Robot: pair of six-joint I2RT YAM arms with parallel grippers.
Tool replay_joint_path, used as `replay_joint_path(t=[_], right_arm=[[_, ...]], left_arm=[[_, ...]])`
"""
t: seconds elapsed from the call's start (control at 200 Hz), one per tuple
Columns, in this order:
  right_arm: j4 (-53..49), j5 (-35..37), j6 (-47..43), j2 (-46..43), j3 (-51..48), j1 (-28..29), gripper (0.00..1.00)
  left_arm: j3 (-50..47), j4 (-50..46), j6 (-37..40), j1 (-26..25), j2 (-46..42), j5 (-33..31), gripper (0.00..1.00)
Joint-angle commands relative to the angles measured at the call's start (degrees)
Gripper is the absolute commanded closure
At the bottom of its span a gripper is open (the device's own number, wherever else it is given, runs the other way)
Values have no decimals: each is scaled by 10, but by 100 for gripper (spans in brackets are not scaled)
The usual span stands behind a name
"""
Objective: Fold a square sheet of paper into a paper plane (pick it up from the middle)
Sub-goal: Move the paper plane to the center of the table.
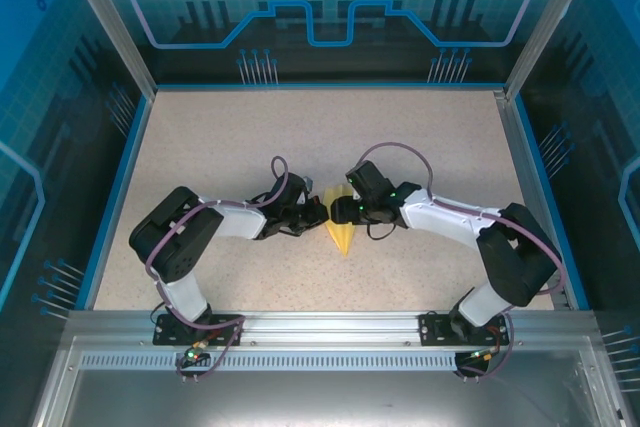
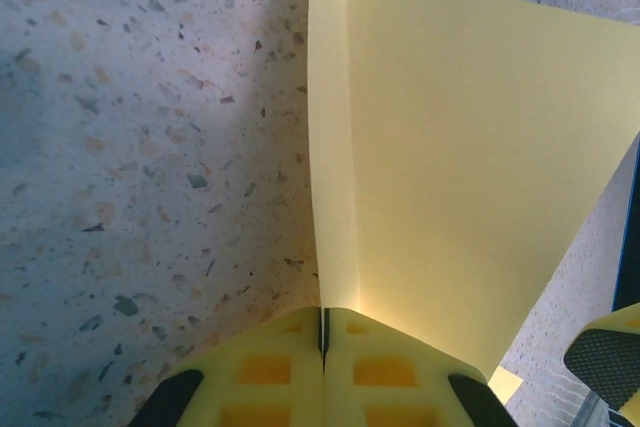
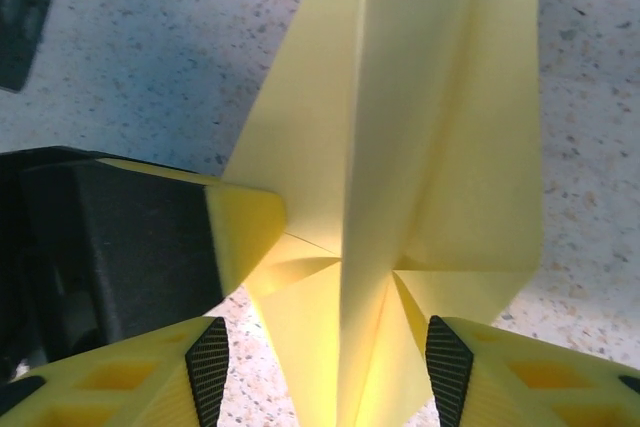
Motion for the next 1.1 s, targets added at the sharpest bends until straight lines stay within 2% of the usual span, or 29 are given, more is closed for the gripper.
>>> replay_joint_path(t=[0.0,0.72,1.095], right_arm=[[-50,31,15,12,15,9,41],[12,-60,24,33,-7,15,48],[-37,13,48,54,10,45,49]], left_arm=[[-5,8,3,5,-8,1,100],[0,15,5,5,0,9,100],[-5,28,3,5,1,16,100]])
